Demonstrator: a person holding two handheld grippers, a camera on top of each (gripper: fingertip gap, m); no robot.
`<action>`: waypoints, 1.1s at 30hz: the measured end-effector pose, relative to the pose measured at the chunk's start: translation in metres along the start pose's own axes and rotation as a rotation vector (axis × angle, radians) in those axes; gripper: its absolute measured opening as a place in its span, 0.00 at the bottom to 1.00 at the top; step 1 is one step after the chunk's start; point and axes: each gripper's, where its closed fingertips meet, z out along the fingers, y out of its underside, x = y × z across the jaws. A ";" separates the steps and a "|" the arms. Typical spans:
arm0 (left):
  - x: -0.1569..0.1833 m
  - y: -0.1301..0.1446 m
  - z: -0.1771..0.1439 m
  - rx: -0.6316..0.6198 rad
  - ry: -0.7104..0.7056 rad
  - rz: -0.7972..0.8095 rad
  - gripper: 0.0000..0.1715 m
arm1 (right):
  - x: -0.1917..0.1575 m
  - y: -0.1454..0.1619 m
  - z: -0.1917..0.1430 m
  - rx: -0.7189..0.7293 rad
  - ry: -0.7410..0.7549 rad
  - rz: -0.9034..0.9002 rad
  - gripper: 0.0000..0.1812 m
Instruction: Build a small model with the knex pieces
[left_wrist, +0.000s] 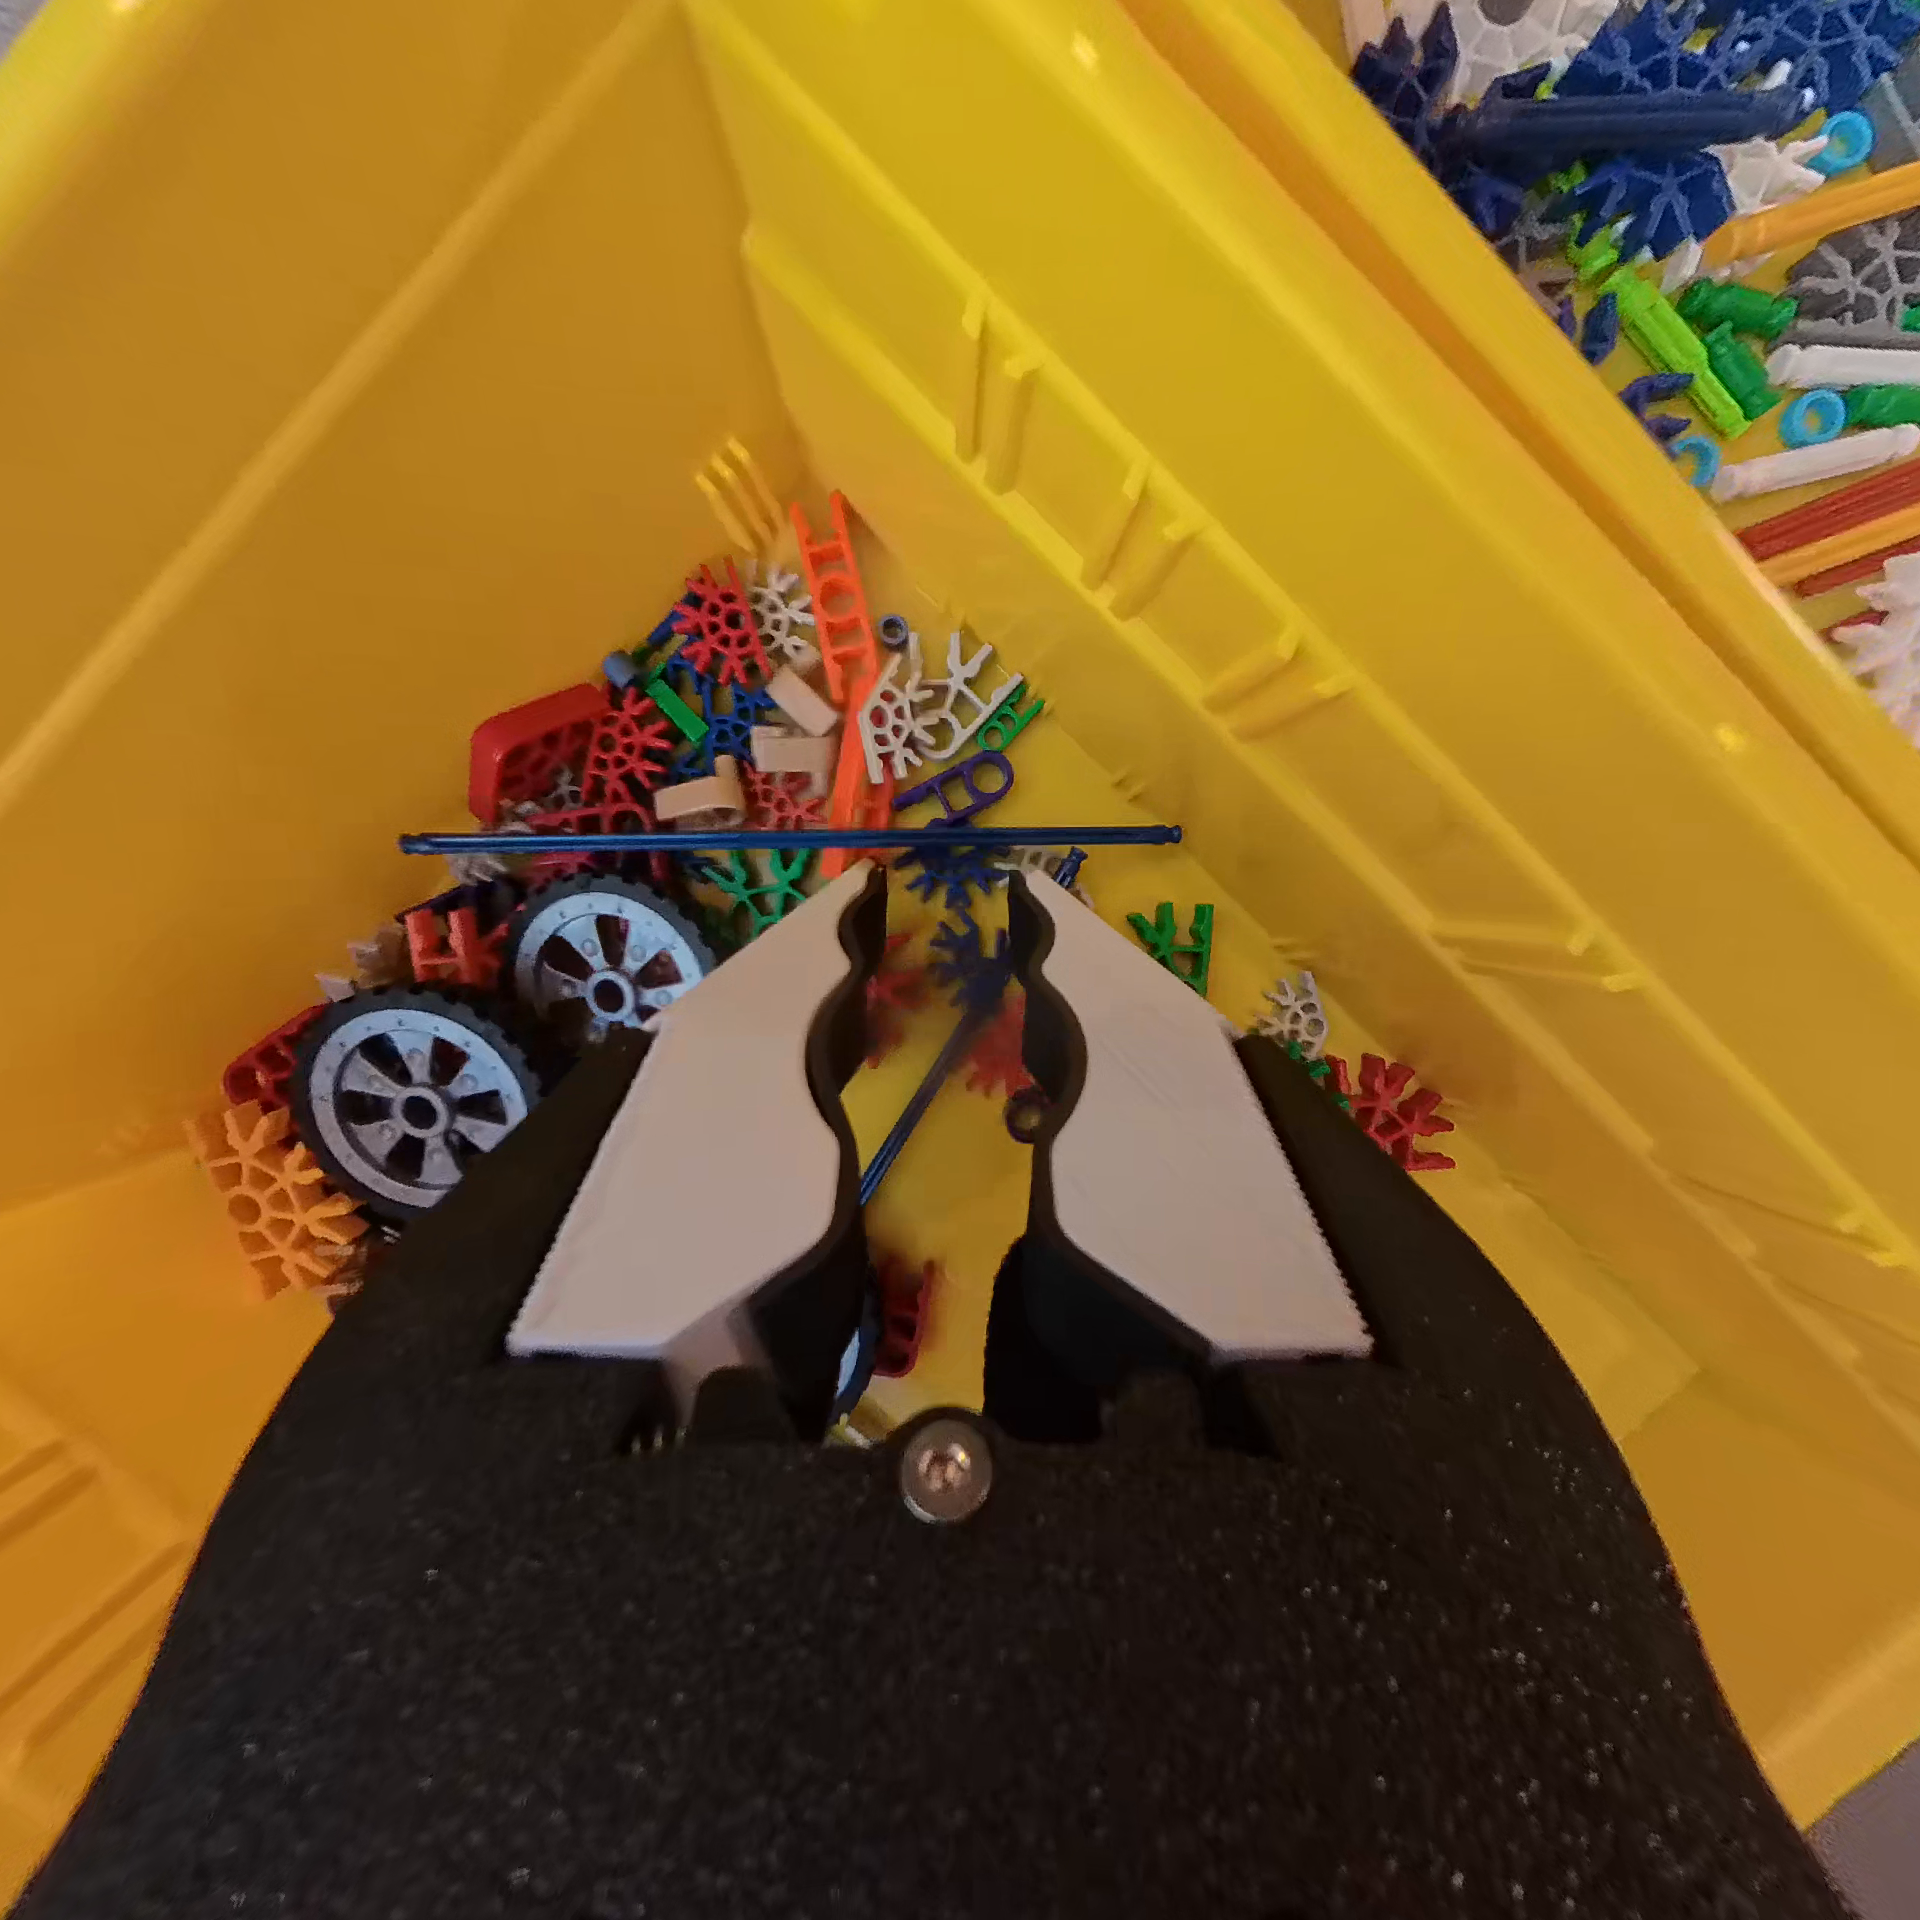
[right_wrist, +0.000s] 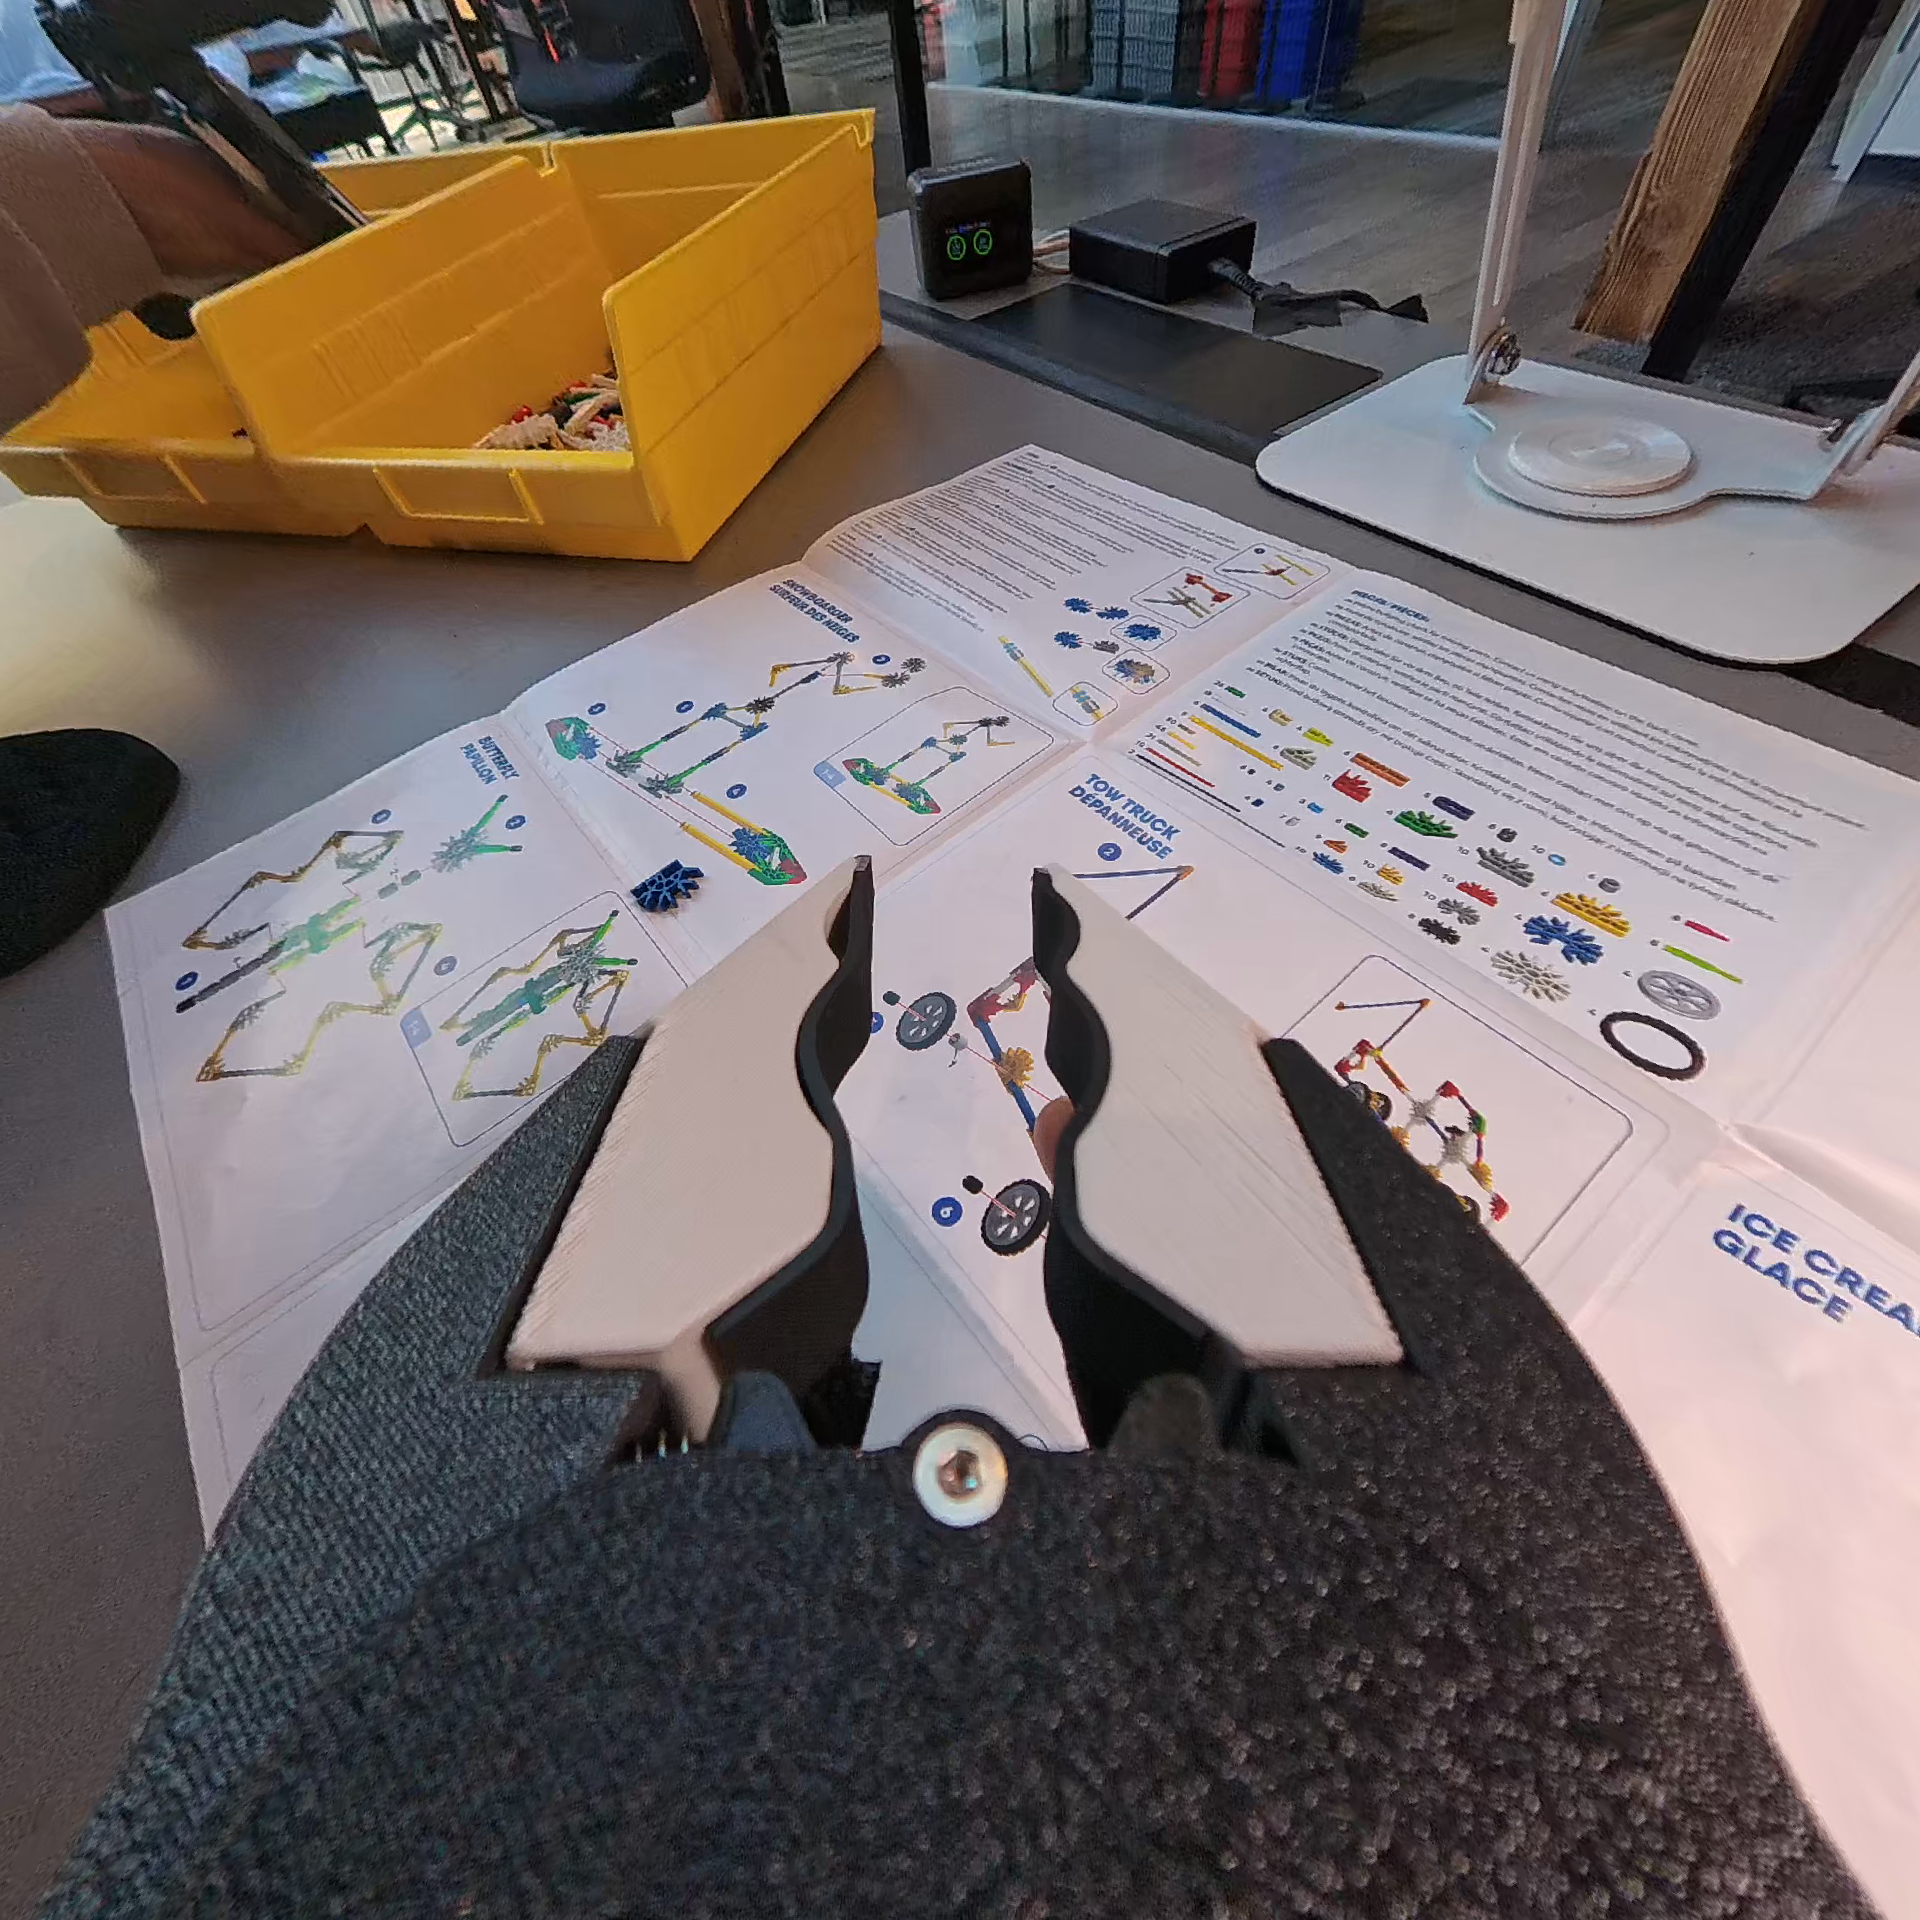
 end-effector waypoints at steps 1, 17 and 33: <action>0.004 0.003 0.000 -0.016 0.017 0.007 0.13 | 0.000 0.000 0.000 0.001 -0.001 0.000 0.16; 0.004 0.032 -0.015 -0.169 0.076 0.016 0.11 | -0.004 0.002 0.000 -0.009 -0.016 -0.008 0.16; -0.003 0.043 -0.021 -0.196 0.037 0.023 0.09 | -0.005 0.002 -0.001 -0.004 -0.022 0.001 0.16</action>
